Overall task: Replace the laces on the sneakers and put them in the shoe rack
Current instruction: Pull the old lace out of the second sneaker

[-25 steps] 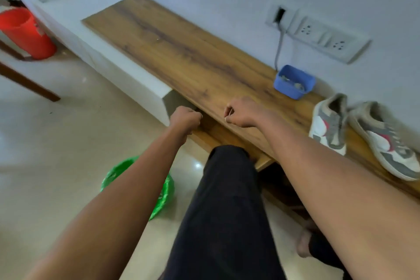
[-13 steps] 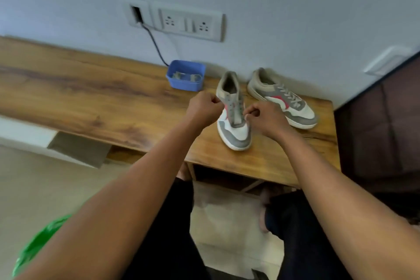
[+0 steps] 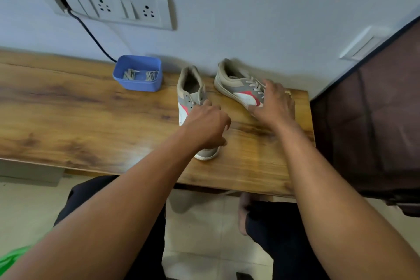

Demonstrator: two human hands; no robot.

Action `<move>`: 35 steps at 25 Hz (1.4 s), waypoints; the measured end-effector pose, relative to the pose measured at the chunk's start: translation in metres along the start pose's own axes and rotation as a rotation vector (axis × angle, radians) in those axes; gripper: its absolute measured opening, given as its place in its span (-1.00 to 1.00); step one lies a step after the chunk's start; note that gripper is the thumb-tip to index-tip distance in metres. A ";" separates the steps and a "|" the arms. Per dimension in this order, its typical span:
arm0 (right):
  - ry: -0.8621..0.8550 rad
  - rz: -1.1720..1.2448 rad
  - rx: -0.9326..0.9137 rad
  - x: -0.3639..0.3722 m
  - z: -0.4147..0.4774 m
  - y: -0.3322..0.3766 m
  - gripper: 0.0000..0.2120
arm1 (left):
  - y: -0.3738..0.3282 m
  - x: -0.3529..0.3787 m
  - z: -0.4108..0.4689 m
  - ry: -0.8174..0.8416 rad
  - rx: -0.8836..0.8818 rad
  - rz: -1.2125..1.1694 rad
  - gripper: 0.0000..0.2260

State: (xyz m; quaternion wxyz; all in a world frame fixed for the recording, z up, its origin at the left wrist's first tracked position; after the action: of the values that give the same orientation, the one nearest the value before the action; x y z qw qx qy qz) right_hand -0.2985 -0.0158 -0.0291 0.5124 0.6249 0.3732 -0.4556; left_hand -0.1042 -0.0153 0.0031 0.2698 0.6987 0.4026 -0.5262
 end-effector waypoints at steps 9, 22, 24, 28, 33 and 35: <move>0.060 -0.066 0.142 -0.005 -0.065 0.009 -0.15 | 0.010 0.002 -0.004 -0.029 -0.128 0.057 -0.61; 0.111 0.272 -0.002 -0.022 -0.049 0.009 0.02 | 0.002 -0.006 0.017 -0.033 -0.068 -0.482 -0.54; 0.143 0.175 -0.046 -0.019 -0.047 0.010 -0.19 | -0.002 -0.006 0.021 -0.018 -0.071 -0.487 -0.49; 0.162 0.121 -0.068 -0.010 -0.069 0.025 -0.36 | -0.003 -0.003 0.022 0.030 -0.072 -0.484 -0.69; 0.192 0.166 -0.065 -0.009 -0.083 0.031 -0.38 | 0.005 -0.005 0.015 0.045 -0.061 -0.542 -0.79; 0.183 0.189 -0.081 -0.015 -0.071 0.024 -0.46 | 0.003 -0.006 0.015 0.026 -0.067 -0.560 -0.79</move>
State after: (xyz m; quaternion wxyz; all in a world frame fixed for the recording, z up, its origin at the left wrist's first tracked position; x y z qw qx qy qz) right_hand -0.2670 0.0494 -0.0034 0.5418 0.6749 0.3760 -0.3310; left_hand -0.1097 -0.0306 0.0040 0.1318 0.5577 0.6003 -0.5579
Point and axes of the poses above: each hand's wrist, its own z-axis towards the middle knuckle, its own x-axis out of the palm, y = z × x, the point moved 3 cm from there along z, towards the middle knuckle, and after that the axes turned 11 degrees about -x, right-handed, at the moved point
